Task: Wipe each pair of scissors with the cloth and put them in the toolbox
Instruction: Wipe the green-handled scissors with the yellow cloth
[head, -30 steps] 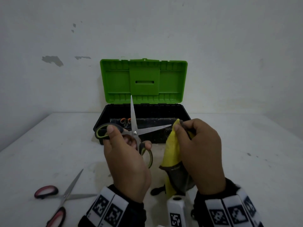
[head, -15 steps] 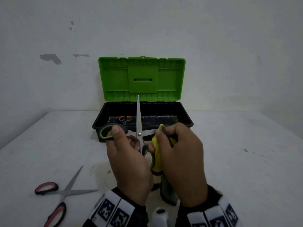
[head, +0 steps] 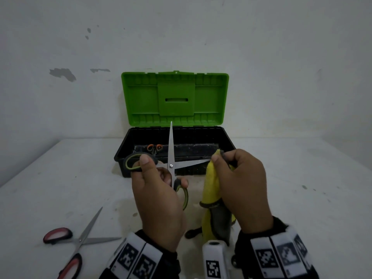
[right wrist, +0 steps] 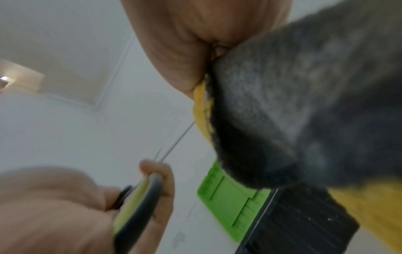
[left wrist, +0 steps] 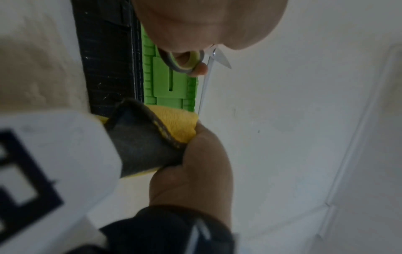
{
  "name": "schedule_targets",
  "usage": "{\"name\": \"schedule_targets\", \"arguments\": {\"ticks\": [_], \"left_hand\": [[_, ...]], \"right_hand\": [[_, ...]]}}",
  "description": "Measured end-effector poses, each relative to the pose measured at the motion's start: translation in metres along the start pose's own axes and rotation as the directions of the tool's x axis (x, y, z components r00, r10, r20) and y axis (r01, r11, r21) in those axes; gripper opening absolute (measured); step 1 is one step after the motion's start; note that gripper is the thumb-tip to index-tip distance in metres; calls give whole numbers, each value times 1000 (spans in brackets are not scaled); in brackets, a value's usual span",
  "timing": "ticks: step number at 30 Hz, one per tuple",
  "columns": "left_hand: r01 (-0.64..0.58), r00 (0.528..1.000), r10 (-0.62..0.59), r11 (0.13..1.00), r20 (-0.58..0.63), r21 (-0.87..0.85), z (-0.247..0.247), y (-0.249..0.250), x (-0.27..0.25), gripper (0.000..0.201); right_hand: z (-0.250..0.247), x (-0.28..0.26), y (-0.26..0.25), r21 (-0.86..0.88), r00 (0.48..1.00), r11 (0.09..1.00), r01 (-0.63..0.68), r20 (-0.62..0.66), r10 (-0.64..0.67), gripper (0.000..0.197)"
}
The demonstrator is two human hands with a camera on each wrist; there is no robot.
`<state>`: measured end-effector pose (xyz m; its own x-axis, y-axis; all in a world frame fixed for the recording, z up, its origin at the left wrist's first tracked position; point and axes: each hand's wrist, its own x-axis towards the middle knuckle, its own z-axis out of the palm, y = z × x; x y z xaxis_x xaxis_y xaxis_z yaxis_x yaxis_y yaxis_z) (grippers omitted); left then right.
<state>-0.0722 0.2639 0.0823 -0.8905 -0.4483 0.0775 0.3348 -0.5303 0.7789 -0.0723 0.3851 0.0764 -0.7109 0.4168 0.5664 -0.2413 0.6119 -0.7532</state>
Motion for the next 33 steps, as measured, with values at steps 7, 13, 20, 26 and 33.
{"name": "schedule_targets", "arguments": {"ticks": [7,13,20,26,33], "left_hand": [[71,997,-72,996,12,46,1,1,2,33],[192,981,-191,965,-23,179,-6,6,12,51],[213,964,-244,944,100,252,-7,9,11,46],[212,949,-263,941,176,263,-14,13,17,38],[150,960,-223,922,172,358,-15,13,21,28]], "right_hand": [[1,-11,-22,-14,927,932,362,111,-358,3],[-3,-8,-14,-138,770,769,624,278,-575,15],[-8,-9,-23,-181,649,638,748,395,-650,15],[-13,-7,-13,-171,653,647,743,398,-644,18],[1,-10,-19,-157,723,716,680,307,-619,14]]}}
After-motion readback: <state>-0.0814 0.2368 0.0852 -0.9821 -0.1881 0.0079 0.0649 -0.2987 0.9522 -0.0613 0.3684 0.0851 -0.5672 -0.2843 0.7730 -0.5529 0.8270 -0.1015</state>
